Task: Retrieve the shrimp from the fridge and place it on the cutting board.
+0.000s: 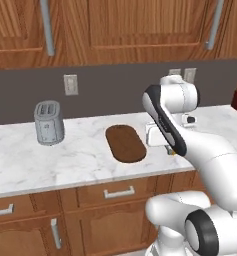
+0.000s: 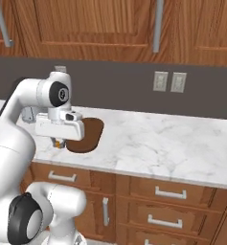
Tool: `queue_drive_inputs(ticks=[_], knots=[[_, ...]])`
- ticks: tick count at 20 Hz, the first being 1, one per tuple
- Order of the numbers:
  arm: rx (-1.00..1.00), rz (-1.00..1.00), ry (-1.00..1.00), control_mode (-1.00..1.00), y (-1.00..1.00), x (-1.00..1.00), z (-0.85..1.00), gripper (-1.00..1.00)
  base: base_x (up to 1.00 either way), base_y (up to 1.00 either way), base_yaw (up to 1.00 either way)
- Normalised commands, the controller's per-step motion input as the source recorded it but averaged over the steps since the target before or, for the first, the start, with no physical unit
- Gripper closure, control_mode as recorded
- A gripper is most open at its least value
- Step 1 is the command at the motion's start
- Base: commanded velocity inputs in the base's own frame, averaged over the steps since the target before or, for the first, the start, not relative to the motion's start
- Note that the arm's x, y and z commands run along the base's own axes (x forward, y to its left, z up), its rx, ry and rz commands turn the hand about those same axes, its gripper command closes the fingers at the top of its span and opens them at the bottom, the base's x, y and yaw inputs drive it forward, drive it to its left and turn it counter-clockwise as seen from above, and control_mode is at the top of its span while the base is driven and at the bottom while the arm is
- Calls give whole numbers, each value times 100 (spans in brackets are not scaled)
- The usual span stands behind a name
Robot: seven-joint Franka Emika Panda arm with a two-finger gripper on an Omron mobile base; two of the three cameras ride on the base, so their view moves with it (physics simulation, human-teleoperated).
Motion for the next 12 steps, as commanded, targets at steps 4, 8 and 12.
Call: queue_drive_inputs(ticks=[4, 8, 12], knots=[[0, 0, 0, 100, 0, 0, 0, 100, 28, 47, -5], [0, 0, 0, 100, 0, 0, 0, 100, 48, 45, 0], [0, 0, 0, 100, 0, 0, 0, 100, 64, 9, 0]])
